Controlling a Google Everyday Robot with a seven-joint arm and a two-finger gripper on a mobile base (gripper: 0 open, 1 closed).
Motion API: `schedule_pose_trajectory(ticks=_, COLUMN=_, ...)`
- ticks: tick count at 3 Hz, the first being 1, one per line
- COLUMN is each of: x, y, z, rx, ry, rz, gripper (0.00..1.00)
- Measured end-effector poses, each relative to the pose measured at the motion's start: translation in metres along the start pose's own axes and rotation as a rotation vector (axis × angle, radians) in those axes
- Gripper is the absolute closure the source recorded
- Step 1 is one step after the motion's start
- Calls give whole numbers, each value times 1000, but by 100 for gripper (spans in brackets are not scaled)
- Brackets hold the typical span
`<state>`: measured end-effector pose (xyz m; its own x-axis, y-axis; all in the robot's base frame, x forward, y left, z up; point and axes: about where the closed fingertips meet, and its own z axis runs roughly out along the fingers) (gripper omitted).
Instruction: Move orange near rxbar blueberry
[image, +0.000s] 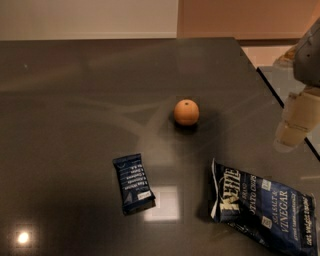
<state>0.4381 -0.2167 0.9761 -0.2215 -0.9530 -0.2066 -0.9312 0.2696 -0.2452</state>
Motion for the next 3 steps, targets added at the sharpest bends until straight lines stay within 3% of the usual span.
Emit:
schedule_pose_trajectory(ticks=1, x=-1, y=-1, z=0, rx=3, ry=-4, rz=1, gripper=0)
schedule_pose_trajectory(ticks=3, x=-42, y=-36, z=34, rx=-26, ry=-133, rz=35, gripper=0)
